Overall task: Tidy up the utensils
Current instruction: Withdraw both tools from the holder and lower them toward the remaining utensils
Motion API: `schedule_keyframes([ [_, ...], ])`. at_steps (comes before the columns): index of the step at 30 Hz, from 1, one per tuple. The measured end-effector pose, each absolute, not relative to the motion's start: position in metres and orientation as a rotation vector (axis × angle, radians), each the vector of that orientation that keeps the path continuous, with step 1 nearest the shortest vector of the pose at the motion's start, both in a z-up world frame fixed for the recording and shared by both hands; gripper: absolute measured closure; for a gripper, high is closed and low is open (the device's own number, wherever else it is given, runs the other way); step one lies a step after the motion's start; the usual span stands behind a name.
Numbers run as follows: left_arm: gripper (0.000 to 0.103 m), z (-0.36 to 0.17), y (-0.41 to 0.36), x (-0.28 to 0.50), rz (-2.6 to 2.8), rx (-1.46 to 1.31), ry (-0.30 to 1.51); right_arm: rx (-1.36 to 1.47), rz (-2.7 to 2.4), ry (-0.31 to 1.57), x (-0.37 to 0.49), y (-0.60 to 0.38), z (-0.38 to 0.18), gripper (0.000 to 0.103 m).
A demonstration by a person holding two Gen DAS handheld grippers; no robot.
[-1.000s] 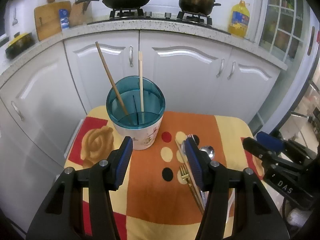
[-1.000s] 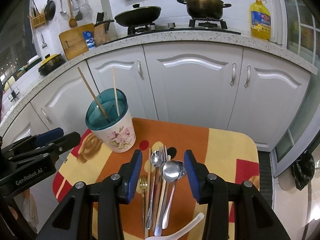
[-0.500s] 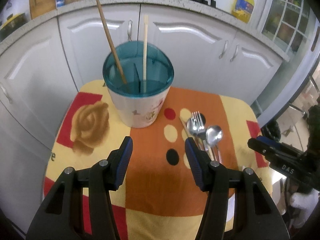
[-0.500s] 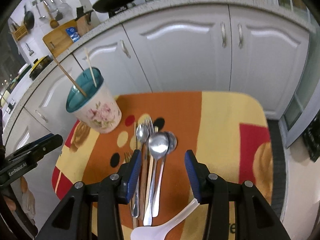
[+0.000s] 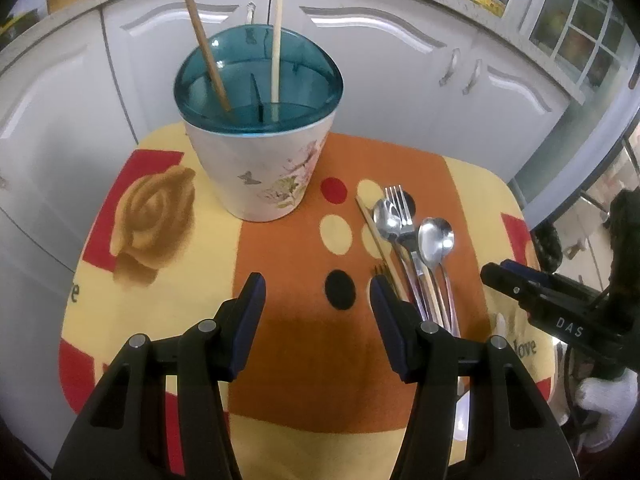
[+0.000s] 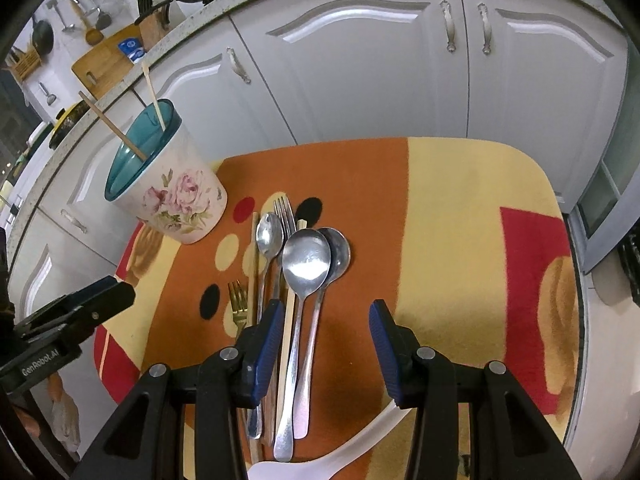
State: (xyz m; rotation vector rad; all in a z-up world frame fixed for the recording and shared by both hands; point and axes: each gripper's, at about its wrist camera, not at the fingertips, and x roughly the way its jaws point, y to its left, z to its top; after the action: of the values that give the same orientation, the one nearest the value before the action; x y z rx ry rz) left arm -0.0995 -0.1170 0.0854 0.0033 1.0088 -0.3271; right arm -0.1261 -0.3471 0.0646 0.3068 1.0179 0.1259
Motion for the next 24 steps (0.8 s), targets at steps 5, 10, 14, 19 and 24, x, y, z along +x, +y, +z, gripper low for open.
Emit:
schedule_keyframes([
  [5,0.049,0.079,-0.121,-0.097,-0.334,0.01,1.022,0.308,0.135,1.027,-0.122,-0.344,0.061,0.06],
  [10,0.049,0.072,-0.122,-0.094,-0.346,0.003,1.034,0.305,0.152,1.033,-0.119,-0.339,0.057,0.06],
  [14,0.049,0.063,-0.122,-0.09,-0.387,-0.024,1.052,0.303,0.174,1.034,-0.115,-0.338,0.051,0.06],
  [19,0.049,0.05,-0.122,-0.084,-0.438,-0.062,1.093,0.321,0.191,1.04,-0.106,-0.343,0.042,0.06],
  [24,0.049,0.043,-0.126,-0.079,-0.479,-0.052,1.108,0.331,0.215,1.05,-0.095,-0.347,0.038,0.065],
])
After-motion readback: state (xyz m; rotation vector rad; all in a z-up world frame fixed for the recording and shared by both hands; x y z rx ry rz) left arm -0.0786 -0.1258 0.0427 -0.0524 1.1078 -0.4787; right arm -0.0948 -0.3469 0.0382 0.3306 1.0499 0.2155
